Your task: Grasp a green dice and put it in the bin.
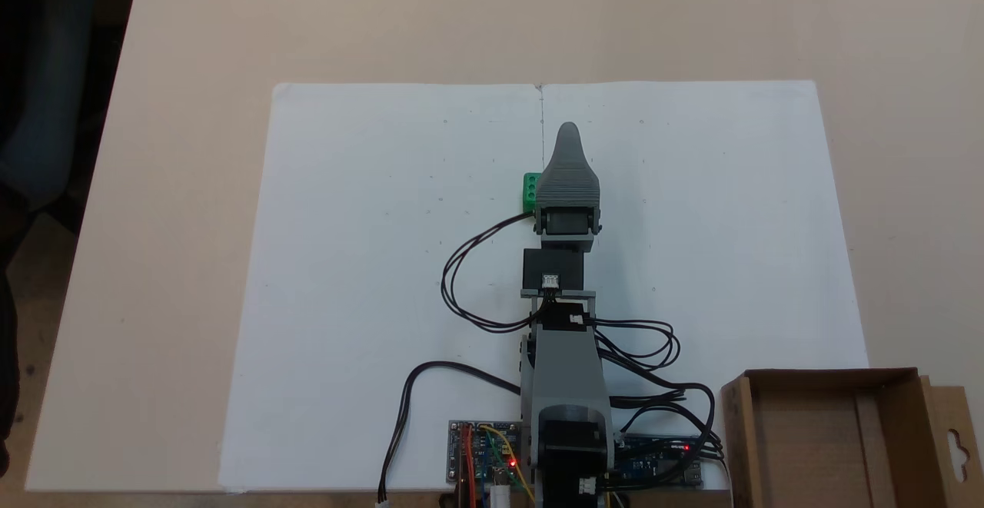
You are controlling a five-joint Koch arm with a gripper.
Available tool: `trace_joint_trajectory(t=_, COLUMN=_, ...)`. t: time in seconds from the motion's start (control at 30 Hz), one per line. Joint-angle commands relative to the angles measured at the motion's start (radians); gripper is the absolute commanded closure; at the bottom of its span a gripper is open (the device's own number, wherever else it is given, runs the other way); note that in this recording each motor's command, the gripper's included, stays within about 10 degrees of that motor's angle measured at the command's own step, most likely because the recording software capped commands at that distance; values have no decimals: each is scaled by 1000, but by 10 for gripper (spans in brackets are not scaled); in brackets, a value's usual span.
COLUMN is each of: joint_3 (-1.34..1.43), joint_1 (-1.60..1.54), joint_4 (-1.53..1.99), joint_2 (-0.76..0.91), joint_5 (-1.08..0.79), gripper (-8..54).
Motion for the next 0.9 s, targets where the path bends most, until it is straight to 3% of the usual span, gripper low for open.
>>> trace_joint_trajectory(t=0.0, joint_3=58, joint_1=23, joint_4=-18, joint_2=104, joint_5=81, gripper=21)
trace_joint_trajectory(t=0.87, joint_3=58, joint_1=63, joint_4=2, joint_2=103, joint_5=129, gripper=23)
